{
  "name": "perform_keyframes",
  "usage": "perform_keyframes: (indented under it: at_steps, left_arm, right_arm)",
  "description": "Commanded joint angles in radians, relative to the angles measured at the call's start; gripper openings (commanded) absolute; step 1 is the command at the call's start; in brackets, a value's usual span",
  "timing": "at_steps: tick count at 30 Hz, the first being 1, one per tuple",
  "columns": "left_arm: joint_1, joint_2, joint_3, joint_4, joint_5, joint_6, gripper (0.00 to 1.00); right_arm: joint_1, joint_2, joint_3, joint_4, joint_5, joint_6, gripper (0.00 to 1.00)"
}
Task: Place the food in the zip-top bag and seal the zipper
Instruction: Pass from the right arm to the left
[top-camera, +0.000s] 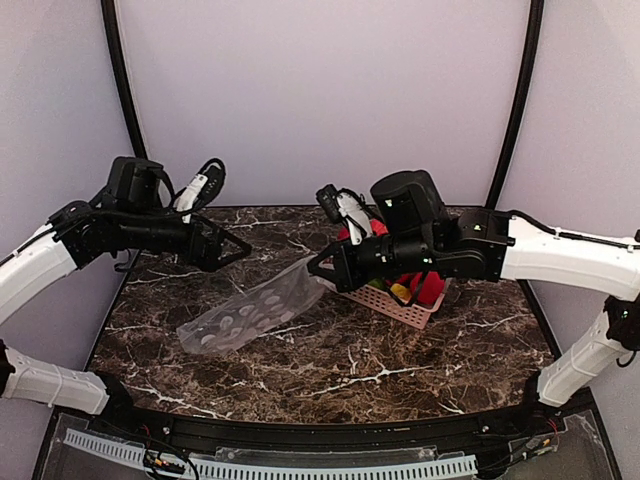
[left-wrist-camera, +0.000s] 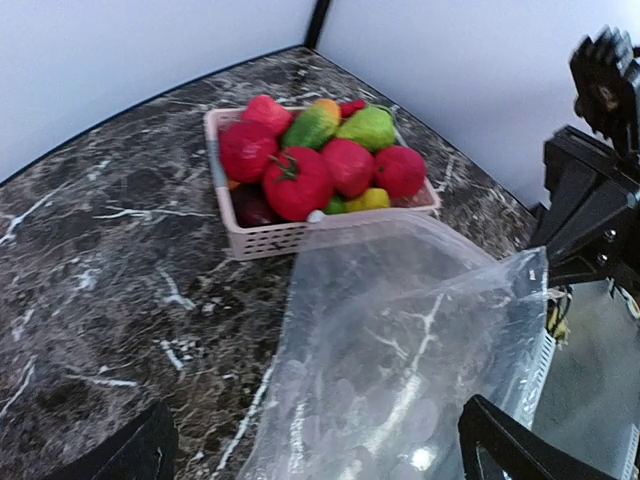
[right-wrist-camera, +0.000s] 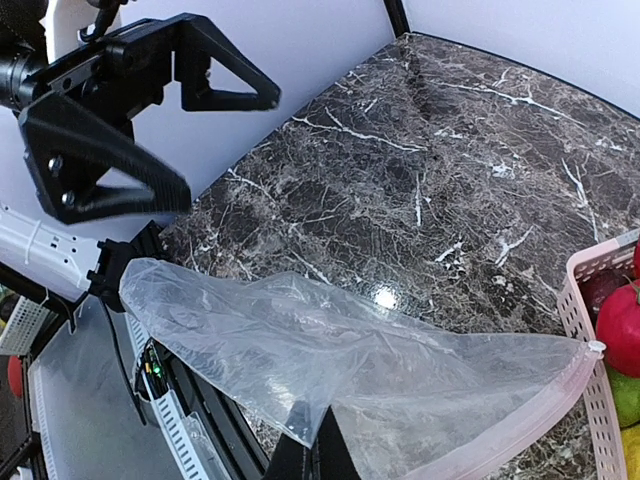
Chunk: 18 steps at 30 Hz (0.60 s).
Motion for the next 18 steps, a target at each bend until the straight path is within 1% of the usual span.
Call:
perform_keyframes:
  at_steps: [1, 5, 8, 13, 15, 17, 18]
  left_arm:
    - [-0.133, 0.082, 0.088, -0.019, 0.080, 0.038, 0.99]
    - [-0.206, 0.166, 0.149, 0.007, 0.116, 0.010, 0.99]
    - [-0.260, 0.198, 0.170, 0.022, 0.128, 0.000, 0.99]
    - [-0.286, 0.250, 0.197, -0.032, 0.020, 0.015, 0.99]
    - [-0.287, 0.270, 0.217, -0.074, 0.004, 0.026, 0.98]
    - [-0.291, 0.287, 0.235, -0.106, 0.002, 0.032, 0.93]
    - [-0.295, 0.291, 0.241, -0.116, 0.002, 0.034, 0.85]
  right_arm:
    - [-0.010, 0.017, 0.028, -0.060, -0.042, -0.068, 0.00]
    - [-0.012, 0.019, 0.037, -0.079, -0.024, -0.056, 0.00]
    - [-0.013, 0.016, 0.036, -0.085, -0.010, -0.043, 0.00]
    - [-0.018, 0.010, 0.045, -0.088, -0.012, -0.027, 0.00]
    - [-0.021, 0.004, 0.048, -0.089, -0.016, -0.031, 0.00]
    - [-0.026, 0.000, 0.051, -0.091, -0.017, -0.032, 0.00]
    - [-0.028, -0.002, 0.050, -0.091, -0.019, -0.031, 0.00]
